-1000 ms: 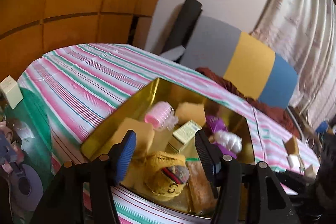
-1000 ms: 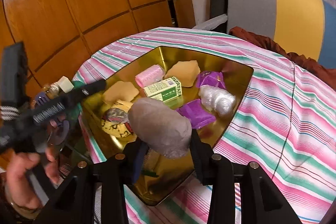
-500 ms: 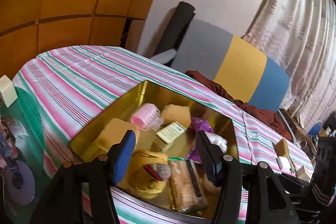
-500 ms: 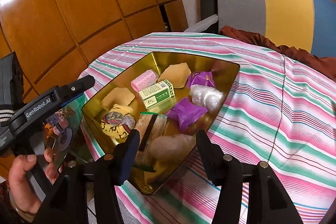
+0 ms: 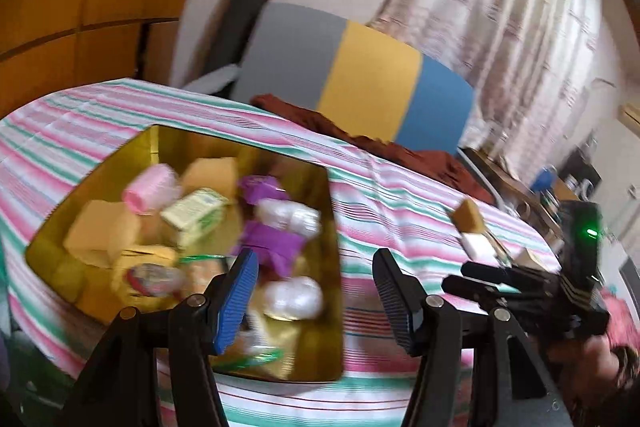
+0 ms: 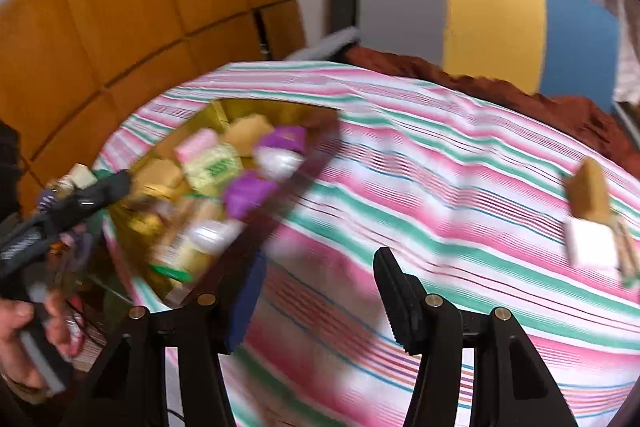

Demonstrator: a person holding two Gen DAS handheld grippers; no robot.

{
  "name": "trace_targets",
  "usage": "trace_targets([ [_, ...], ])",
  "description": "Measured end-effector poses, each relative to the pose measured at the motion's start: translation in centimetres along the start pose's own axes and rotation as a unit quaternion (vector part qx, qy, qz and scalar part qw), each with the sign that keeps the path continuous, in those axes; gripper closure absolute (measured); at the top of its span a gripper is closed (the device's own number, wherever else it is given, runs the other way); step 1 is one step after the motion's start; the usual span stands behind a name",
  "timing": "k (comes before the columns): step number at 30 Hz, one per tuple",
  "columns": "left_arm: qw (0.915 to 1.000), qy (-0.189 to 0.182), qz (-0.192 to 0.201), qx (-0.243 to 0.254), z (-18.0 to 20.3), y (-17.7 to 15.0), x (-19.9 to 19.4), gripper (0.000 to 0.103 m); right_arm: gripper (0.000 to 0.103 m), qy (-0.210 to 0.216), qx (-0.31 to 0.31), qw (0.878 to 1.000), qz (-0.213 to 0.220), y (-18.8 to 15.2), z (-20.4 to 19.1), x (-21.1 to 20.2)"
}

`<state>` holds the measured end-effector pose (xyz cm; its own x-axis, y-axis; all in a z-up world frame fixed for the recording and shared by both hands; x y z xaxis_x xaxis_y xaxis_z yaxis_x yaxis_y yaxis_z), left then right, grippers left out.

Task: Organize objects
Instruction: 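Grasp the green-wrapped cracker packet with the right tool while the left tool moves toward the white sponge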

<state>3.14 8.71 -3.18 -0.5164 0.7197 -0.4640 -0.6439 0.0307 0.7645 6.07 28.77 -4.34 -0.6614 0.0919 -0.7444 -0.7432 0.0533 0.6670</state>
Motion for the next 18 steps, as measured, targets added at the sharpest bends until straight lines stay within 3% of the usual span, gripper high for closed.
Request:
trace_targets([
  [10,0.9931,-0.063,-0.078,0.061,6.9,-1.6,4.3,0.042,0.042,-0.116,0.051,0.990,-0.056,-2.7,14.3,1.2],
  [14,0.9882,-0.077,-0.105,0.081,9.2,-2.5,5.8,0.042,0.030,-0.189,0.065,0.978,-0.052,-2.2,20.9,1.8],
  [18,0.9846,-0.083,-0.126,0.088,10.5,-3.3,6.8,0.042,0.030,-0.236,0.085,0.967,-0.054,-1.2,27.0,3.4],
])
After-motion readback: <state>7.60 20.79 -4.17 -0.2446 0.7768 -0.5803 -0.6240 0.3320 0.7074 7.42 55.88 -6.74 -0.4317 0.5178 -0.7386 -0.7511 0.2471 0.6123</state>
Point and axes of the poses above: each gripper's, at about its wrist camera, not at the fingertips, and x roughly the way its jaws point, z to its right, y to its top, the point moved 4 cm from there along x, roughly the way its jaws point, and after that the axes turned 13 degrees about -y, right-handed, at the moved point
